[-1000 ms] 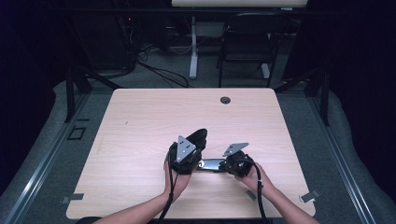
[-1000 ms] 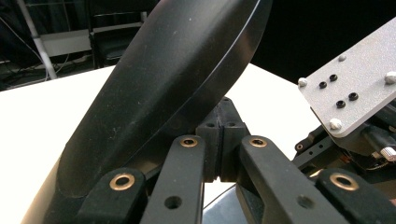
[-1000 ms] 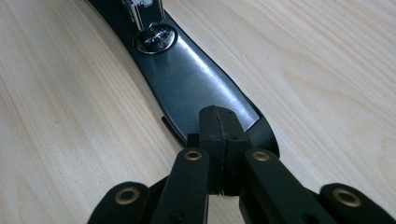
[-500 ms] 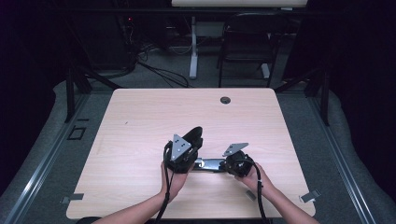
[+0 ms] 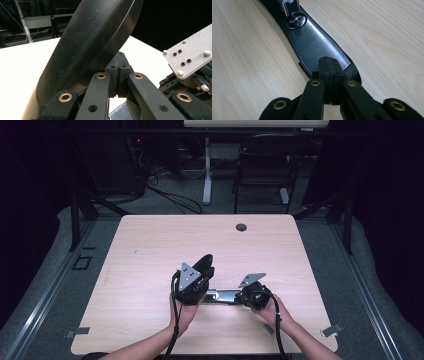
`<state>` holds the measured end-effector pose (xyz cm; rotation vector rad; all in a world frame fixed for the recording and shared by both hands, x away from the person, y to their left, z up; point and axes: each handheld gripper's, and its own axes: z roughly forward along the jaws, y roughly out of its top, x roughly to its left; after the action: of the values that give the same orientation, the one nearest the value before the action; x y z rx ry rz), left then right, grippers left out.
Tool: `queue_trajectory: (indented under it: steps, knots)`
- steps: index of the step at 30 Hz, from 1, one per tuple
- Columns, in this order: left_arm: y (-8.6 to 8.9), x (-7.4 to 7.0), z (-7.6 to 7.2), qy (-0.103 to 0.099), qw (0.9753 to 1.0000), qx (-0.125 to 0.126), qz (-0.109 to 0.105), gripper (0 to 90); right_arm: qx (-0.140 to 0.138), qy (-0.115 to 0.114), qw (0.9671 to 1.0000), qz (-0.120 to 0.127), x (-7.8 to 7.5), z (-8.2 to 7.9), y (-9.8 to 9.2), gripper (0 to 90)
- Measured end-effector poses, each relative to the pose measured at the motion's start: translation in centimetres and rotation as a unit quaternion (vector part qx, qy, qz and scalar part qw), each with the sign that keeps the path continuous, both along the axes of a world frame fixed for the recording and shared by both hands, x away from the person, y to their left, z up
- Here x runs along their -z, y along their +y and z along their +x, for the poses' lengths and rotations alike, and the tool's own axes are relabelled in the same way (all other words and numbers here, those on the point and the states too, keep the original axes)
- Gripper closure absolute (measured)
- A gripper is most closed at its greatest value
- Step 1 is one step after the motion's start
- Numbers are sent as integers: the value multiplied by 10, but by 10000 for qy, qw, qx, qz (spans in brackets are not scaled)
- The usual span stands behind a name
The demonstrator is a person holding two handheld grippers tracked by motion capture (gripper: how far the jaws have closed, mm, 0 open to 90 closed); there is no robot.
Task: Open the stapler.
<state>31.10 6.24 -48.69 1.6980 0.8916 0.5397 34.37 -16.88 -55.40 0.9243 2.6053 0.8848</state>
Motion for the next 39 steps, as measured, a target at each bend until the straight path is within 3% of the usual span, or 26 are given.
queue_trajectory:
  steps: [17,39]
  knots:
    - [12,-5,-2,-7,9999,-71,-99,900,7,-2,10000,1,0,0,0,900]
    - [31,-12,-5,-106,9996,-253,-61,900,12,-19,10000,-13,0,0,0,900]
